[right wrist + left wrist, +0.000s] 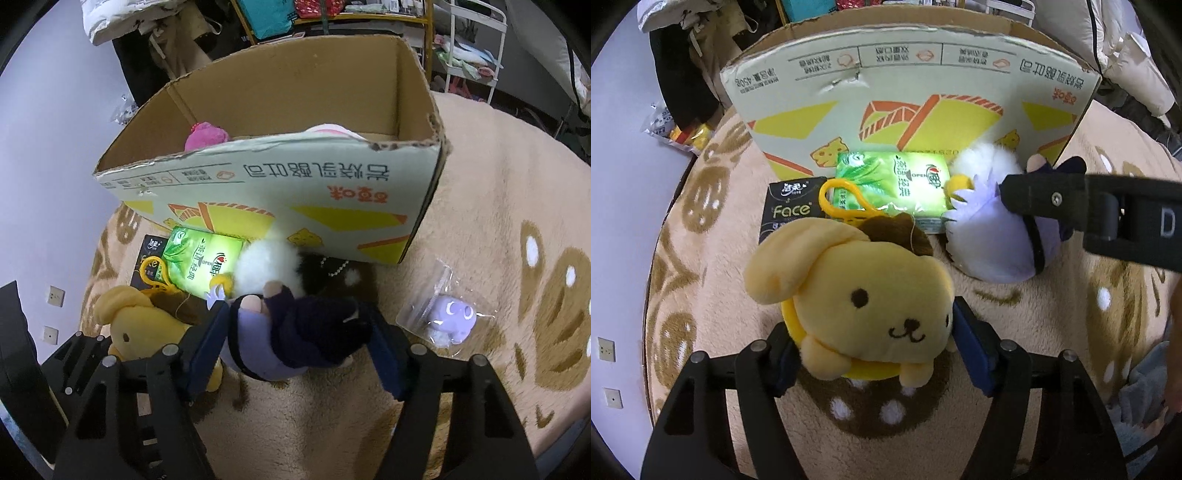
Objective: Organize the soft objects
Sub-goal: 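Grasp the yellow dog plush with the left tool while the right tool grasps the purple doll plush, then lift the yellow dog with the left tool while the right tool carries the purple doll toward the box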
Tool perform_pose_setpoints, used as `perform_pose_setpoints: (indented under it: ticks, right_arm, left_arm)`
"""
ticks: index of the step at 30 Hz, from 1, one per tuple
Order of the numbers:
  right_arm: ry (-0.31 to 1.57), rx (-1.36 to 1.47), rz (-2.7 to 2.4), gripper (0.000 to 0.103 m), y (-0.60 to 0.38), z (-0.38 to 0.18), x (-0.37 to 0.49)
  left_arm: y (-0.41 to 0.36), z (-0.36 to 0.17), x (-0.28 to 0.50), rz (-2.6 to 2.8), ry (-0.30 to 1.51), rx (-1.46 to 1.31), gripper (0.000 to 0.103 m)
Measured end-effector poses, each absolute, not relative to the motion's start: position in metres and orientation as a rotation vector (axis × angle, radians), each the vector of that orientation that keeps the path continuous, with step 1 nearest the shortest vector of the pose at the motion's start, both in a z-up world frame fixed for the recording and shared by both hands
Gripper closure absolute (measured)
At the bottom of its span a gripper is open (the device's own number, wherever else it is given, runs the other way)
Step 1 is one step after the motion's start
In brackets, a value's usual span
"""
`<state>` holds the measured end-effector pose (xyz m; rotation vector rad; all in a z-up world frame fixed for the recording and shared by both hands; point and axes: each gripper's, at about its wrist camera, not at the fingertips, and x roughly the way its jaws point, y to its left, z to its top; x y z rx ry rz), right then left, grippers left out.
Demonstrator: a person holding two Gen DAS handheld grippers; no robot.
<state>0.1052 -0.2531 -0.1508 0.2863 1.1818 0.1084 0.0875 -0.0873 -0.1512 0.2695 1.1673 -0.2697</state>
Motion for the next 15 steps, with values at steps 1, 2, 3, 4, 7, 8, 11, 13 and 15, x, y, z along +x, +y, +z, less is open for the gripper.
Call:
perform_pose_setpoints:
  ticks: [1, 2, 3, 4, 7, 8, 11, 13, 15]
  right_arm:
    - [1.182, 0.286, 0.109, 0.027, -0.253, -0.151, 0.105]
    - [1.183, 0.288, 0.109, 0.027, -0.253, -0.15, 0.105]
    - [1.184, 0.289, 0.108, 0.028, -0.253, -0.15, 0.105]
    - [1.183, 0.292, 0.108, 0.03, -0.255, -0.148, 0.105]
    - [1.191, 0.295, 0.117, 0.032, -0.256, -0.144, 0.104]
    - [1.192, 0.299, 0.12, 0.033, -0.256, -0.144, 0.104]
    - [1.188, 0.306, 0.118, 0.034, -0.258, -0.143, 0.103]
    - [1.183, 0.311, 0.118, 0.036, -0.261, -0.142, 0.101]
    - [1.171, 0.338, 0.127, 0.059, -0.265, -0.139, 0.101]
  left_arm:
    - [-0.087, -0.152, 0.088, -0.268, 1.169, 0.269, 0.032]
    - [-0.086, -0.153, 0.09, -0.269, 1.171, 0.268, 0.031]
    - [-0.085, -0.153, 0.09, -0.27, 1.173, 0.262, 0.031]
    - [-0.085, -0.153, 0.092, -0.268, 1.174, 0.257, 0.031]
    - [-0.082, -0.154, 0.096, -0.266, 1.179, 0.241, 0.031]
    - [-0.081, -0.154, 0.097, -0.265, 1.179, 0.238, 0.031]
    - [-0.08, -0.154, 0.099, -0.266, 1.176, 0.24, 0.031]
    - [-0.08, -0.154, 0.098, -0.265, 1.173, 0.244, 0.031]
    - [-0.081, -0.154, 0.098, -0.266, 1.172, 0.248, 0.031]
